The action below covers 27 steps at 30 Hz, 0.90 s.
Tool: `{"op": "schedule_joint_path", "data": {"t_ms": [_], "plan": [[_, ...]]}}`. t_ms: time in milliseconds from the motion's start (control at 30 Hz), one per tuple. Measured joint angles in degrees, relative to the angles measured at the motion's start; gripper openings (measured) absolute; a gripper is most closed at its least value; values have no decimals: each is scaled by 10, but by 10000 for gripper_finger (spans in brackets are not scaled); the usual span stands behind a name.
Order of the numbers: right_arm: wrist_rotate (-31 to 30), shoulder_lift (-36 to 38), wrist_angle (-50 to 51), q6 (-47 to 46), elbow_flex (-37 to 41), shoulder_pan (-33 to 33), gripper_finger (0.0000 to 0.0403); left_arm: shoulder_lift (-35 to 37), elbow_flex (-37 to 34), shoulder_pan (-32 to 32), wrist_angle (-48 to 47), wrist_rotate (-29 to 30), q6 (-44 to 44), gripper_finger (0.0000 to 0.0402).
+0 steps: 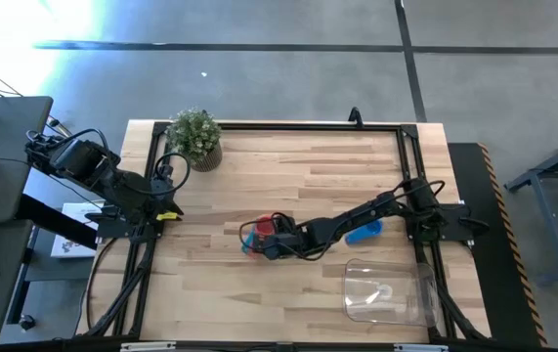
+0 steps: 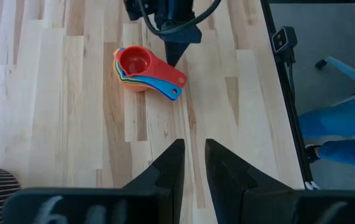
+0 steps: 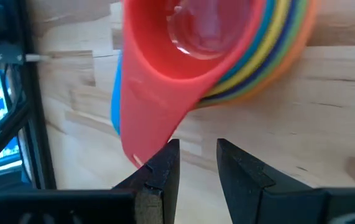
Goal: Nest measuring cups in basket
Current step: Stack the red measuring cup on top of the light blue measuring cup, then stack the blue measuring cup on top of the red measuring cup
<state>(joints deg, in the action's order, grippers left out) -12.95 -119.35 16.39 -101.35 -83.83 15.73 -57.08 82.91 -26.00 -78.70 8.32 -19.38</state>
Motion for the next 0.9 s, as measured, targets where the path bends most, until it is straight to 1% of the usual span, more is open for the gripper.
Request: {"op": "schedule_joint_path", "data": {"t_ms": [133,400,733,900], "plan": [[4,0,-19,12,0,-4,99,0,0,0,0,0,0,52],[25,0,-20,27,0,-15,99,0,0,0,0,0,10,52],[28,0,-21,28,0,-19,99,0,0,0,0,0,10,52],[55,0,-21,44,-7,-14,99,0,0,0,0,0,10,52]]}}
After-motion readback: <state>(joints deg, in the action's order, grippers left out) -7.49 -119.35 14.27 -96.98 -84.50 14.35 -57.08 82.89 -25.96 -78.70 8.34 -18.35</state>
